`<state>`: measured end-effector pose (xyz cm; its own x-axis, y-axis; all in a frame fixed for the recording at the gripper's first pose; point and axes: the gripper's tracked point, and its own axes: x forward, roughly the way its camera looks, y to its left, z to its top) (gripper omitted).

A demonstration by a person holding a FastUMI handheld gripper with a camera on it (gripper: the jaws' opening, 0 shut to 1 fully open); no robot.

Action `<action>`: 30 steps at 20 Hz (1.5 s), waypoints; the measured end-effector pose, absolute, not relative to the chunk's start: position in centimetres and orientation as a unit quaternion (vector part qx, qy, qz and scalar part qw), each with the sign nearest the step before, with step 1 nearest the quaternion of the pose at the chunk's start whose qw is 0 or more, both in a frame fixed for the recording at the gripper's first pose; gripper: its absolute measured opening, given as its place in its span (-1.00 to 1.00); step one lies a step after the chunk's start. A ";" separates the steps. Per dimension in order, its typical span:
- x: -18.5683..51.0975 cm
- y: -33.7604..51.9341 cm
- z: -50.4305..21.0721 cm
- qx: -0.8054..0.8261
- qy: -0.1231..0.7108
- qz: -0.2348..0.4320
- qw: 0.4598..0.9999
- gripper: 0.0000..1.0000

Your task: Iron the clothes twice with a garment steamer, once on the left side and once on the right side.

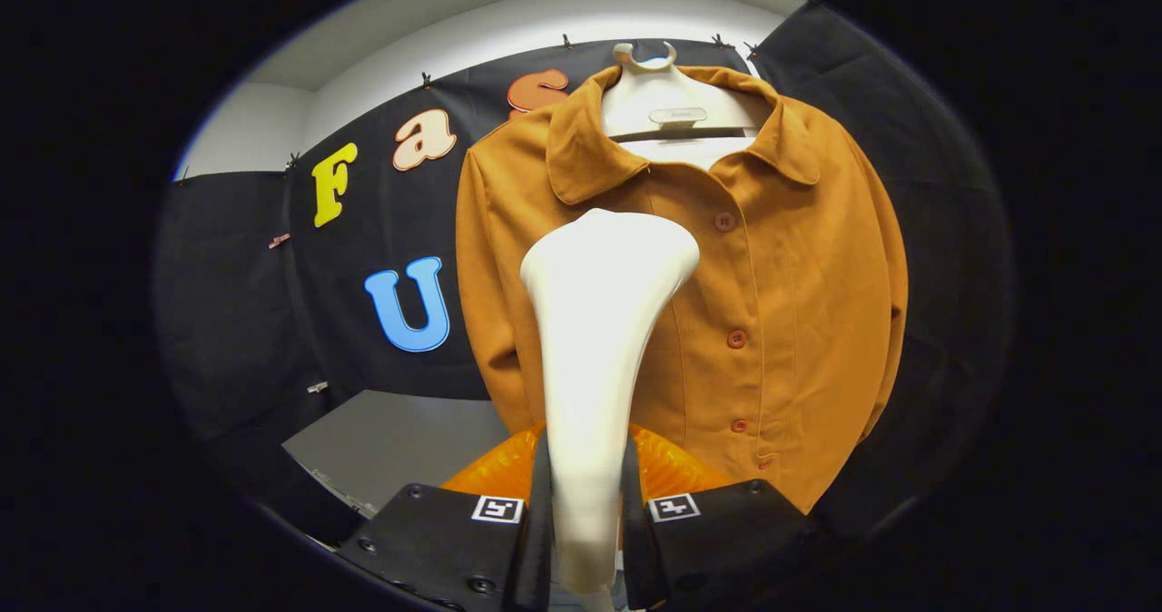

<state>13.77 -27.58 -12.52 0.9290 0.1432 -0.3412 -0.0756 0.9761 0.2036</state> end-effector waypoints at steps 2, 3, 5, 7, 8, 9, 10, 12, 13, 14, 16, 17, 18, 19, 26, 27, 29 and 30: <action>14.5 -28.2 -14.2 0.107 0.195 0.065 0.973 -0.30; 14.7 -28.2 -14.9 0.115 0.204 0.073 0.969 -0.29; 14.6 -28.5 -16.5 0.122 0.219 0.082 0.965 -0.29; 14.4 -28.7 -18.3 0.120 0.237 0.086 0.960 -0.29; 14.3 -28.7 -19.3 0.119 0.247 0.089 0.957 -0.29; 14.1 -28.6 -20.2 0.119 0.257 0.090 0.955 -0.29; 13.8 -29.0 -21.2 0.119 0.267 0.090 0.952 -0.29; 13.4 -29.2 -22.7 0.121 0.283 0.087 0.947 -0.29; 13.0 -29.2 -23.6 0.120 0.292 0.086 0.945 -0.30; 12.7 -29.3 -24.5 0.119 0.301 0.085 0.942 -0.29; 12.2 -29.3 -26.3 0.117 0.321 0.081 0.936 -0.29; 11.8 -29.2 -27.2 0.118 0.331 0.079 0.933 -0.29; 11.6 -29.1 -28.2 0.119 0.340 0.078 0.929 -0.29; 11.4 -29.1 -29.0 0.121 0.350 0.075 0.926 -0.29; 8.5 -28.7 -33.6 0.143 0.407 0.054 0.901 -0.29; 8.0 -28.7 -33.9 0.143 0.411 0.052 0.899 -0.29; 6.9 -28.7 -33.6 0.142 0.414 0.051 0.898 -0.29; 6.4 -28.8 -33.0 0.136 0.411 0.049 0.900 -0.29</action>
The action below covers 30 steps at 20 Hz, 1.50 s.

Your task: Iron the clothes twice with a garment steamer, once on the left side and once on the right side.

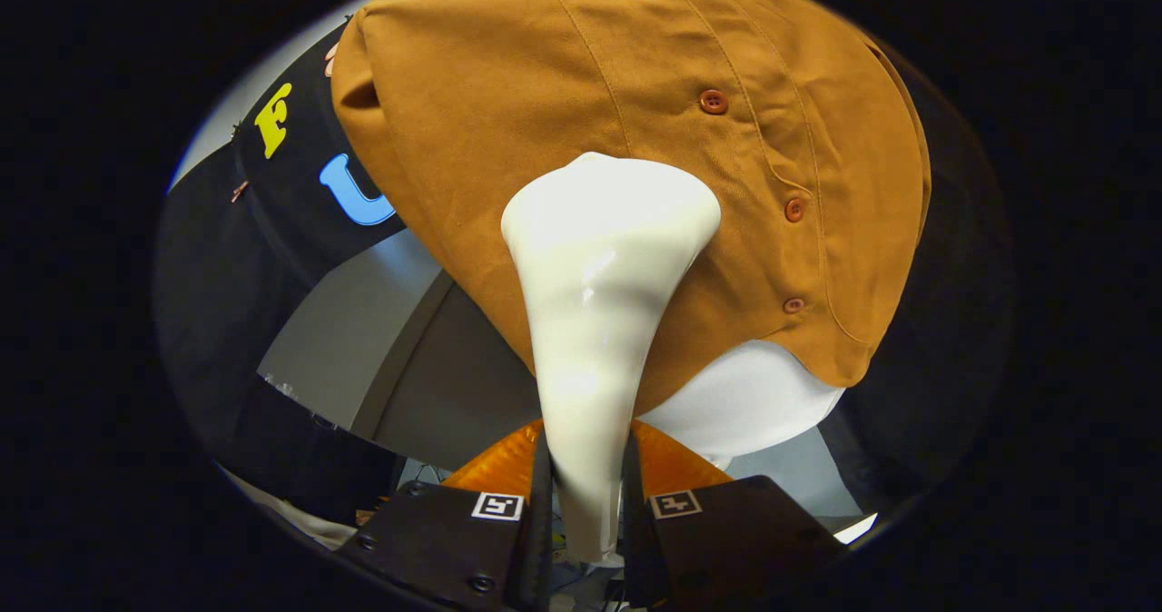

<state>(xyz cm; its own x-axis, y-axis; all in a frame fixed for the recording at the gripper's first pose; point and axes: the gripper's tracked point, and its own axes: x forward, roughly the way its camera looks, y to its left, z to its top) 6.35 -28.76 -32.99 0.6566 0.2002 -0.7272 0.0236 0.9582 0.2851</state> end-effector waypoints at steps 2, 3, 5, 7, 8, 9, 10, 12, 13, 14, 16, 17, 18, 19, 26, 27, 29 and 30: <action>5.7 -29.5 -31.2 0.129 0.394 0.038 0.909 -0.29; 5.7 -30.0 -29.9 0.131 0.380 0.031 0.915 -0.29; 6.3 -31.5 -26.8 0.131 0.347 0.012 0.929 -0.29; 7.1 -33.4 -23.3 0.128 0.305 -0.003 0.944 -0.29; 7.7 -34.4 -21.5 0.125 0.285 -0.011 0.950 -0.29; 8.4 -35.7 -19.6 0.118 0.264 -0.018 0.957 -0.29; 9.2 -36.9 -17.9 0.114 0.246 -0.023 0.962 -0.29; 10.4 -39.1 -15.1 0.105 0.213 -0.032 0.971 -0.29; 10.9 -40.1 -14.1 0.101 0.201 -0.035 0.974 -0.29; 11.5 -41.0 -13.3 0.100 0.192 -0.037 0.976 -0.29; 12.6 -42.9 -12.7 0.103 0.189 -0.039 0.976 -0.30; 13.1 -43.7 -12.7 0.106 0.188 -0.038 0.976 -0.30; 13.6 -44.2 -12.7 0.109 0.188 -0.035 0.975 -0.30; 14.1 -44.6 -12.9 0.110 0.189 -0.031 0.975 -0.30; 15.2 -45.3 -16.9 0.110 0.225 0.013 0.968 -0.29; 15.0 -45.5 -17.7 0.112 0.232 0.016 0.966 -0.29; 14.7 -45.7 -19.4 0.121 0.246 0.021 0.961 -0.29; 14.5 -45.8 -20.3 0.126 0.254 0.022 0.959 -0.29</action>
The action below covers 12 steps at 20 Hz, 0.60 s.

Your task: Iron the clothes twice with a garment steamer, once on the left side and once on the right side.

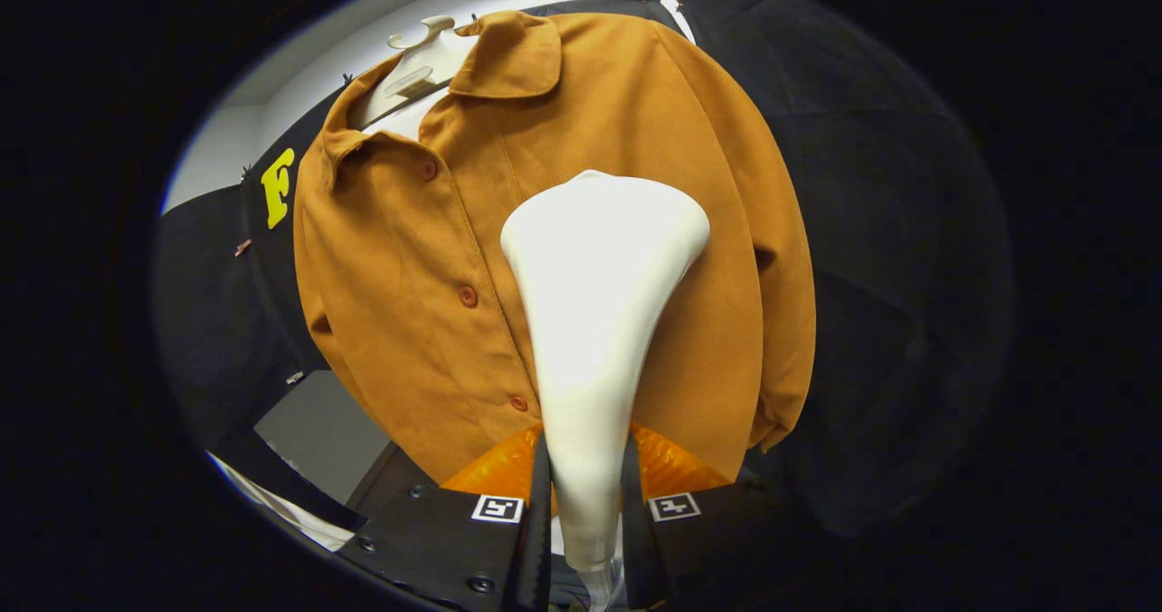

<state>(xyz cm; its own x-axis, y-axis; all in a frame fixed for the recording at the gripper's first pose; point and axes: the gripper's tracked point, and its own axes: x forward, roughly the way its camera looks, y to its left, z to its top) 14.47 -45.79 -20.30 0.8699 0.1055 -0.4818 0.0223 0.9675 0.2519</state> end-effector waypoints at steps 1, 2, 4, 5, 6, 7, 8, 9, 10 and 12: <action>14.2 -45.9 -21.4 0.128 0.265 0.022 0.955 -0.30; 14.0 -46.0 -22.5 0.129 0.275 0.020 0.953 -0.29; 13.4 -46.2 -24.6 0.131 0.295 0.014 0.946 -0.29; 12.9 -46.3 -25.8 0.134 0.306 0.011 0.942 -0.29; 12.5 -46.5 -26.6 0.138 0.315 0.009 0.939 -0.29; 12.1 -46.6 -27.6 0.140 0.325 0.006 0.935 -0.29; 11.8 -46.7 -28.4 0.141 0.335 0.003 0.932 -0.29; 11.4 -46.8 -29.2 0.143 0.344 0.000 0.928 -0.29; 11.0 -46.7 -30.0 0.145 0.351 -0.002 0.925 -0.29; 10.3 -46.8 -31.3 0.148 0.365 -0.008 0.919 -0.29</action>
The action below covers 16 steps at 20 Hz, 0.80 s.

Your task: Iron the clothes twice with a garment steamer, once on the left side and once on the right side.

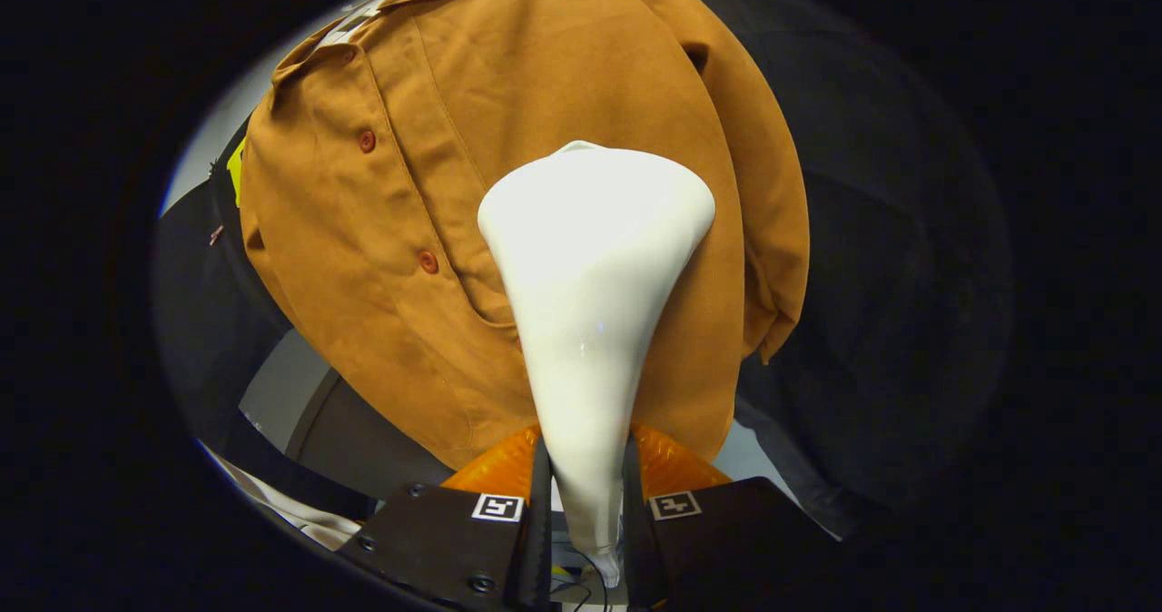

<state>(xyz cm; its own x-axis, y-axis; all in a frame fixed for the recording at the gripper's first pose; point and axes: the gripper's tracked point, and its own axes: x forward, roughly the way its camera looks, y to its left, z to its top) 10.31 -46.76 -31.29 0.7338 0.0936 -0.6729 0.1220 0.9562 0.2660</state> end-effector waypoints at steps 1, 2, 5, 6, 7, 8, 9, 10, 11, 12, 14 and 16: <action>9.9 -46.8 -31.8 0.150 0.372 -0.011 0.916 -0.29; 9.4 -46.9 -32.5 0.153 0.379 -0.016 0.912 -0.29; 8.4 -47.0 -34.0 0.165 0.396 -0.027 0.903 -0.29; 8.0 -47.1 -34.4 0.168 0.401 -0.032 0.900 -0.29; 7.5 -47.2 -34.8 0.170 0.406 -0.038 0.897 -0.29; 7.1 -47.2 -35.0 0.174 0.411 -0.044 0.894 -0.29; 6.6 -47.2 -35.2 0.177 0.416 -0.050 0.891 -0.29; 6.1 -47.3 -35.2 0.177 0.419 -0.057 0.889 -0.28; 5.7 -47.3 -34.9 0.176 0.418 -0.064 0.889 -0.29; 5.3 -47.1 -34.3 0.174 0.413 -0.068 0.891 -0.29; 4.6 -46.5 -31.9 0.165 0.393 -0.077 0.901 -0.29; 4.6 -45.3 -28.6 0.153 0.362 -0.081 0.916 -0.28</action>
